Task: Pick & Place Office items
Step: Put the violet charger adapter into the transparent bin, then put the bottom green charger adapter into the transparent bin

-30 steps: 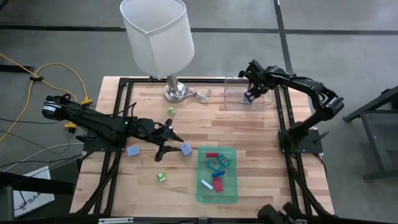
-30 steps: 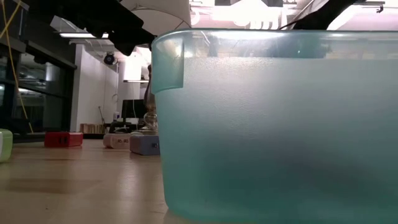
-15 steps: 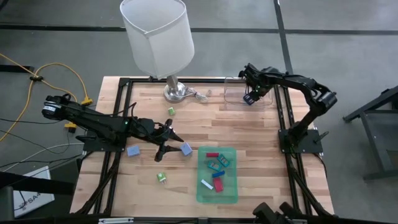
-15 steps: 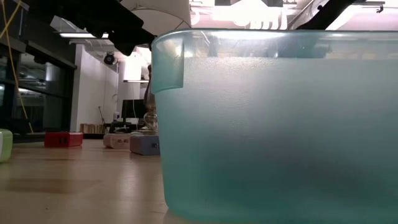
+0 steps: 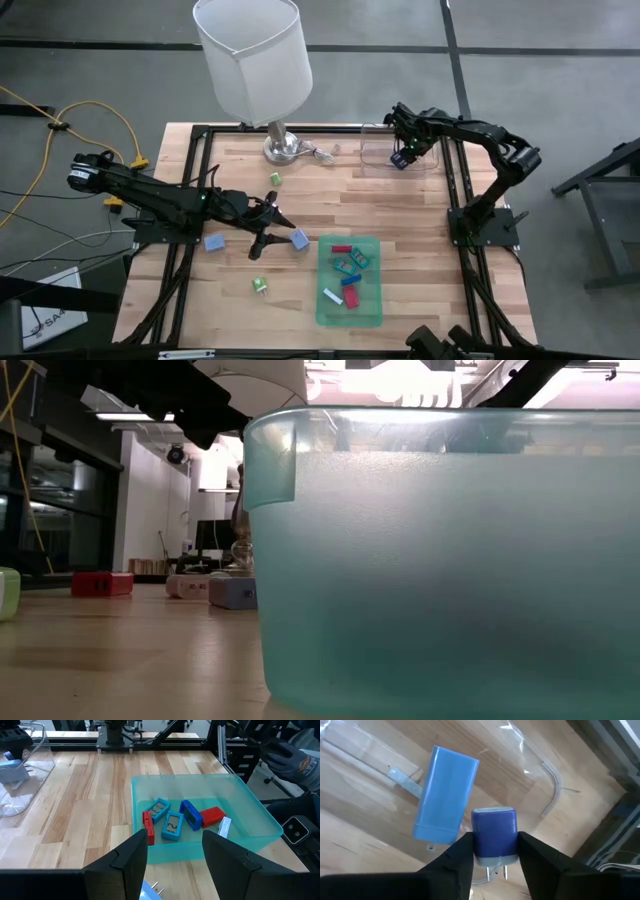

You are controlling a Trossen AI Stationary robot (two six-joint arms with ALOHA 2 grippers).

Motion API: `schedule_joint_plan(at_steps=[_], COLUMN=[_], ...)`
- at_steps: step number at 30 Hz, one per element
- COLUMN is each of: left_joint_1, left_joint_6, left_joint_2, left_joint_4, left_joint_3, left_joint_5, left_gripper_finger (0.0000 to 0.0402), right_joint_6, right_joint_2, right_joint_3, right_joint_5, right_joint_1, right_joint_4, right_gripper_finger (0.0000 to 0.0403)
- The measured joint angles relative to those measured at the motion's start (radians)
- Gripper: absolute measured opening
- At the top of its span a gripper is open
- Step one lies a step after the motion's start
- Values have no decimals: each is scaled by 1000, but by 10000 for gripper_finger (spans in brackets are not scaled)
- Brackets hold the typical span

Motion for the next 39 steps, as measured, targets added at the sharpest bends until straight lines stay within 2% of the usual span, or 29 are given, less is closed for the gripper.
schedule_joint_plan(at_steps=[29, 36, 39], left_joint_1=[0, 0, 0], left_joint_6=[0, 0, 0], left_joint_2=[0, 0, 0], left_joint_4=[0, 0, 0], left_joint_3=[0, 0, 0], left_joint_5=[0, 0, 0], left_gripper_finger=[184, 184, 184], right_joint_6=[5, 4, 4], right_joint_2=[-2, -53, -95], right_joint_3=[0, 0, 0], right_joint_5=[-14, -25, -80], right_joint_1=[0, -14, -27], right_joint_4=[0, 1, 3], right_gripper_finger=[158, 159, 157])
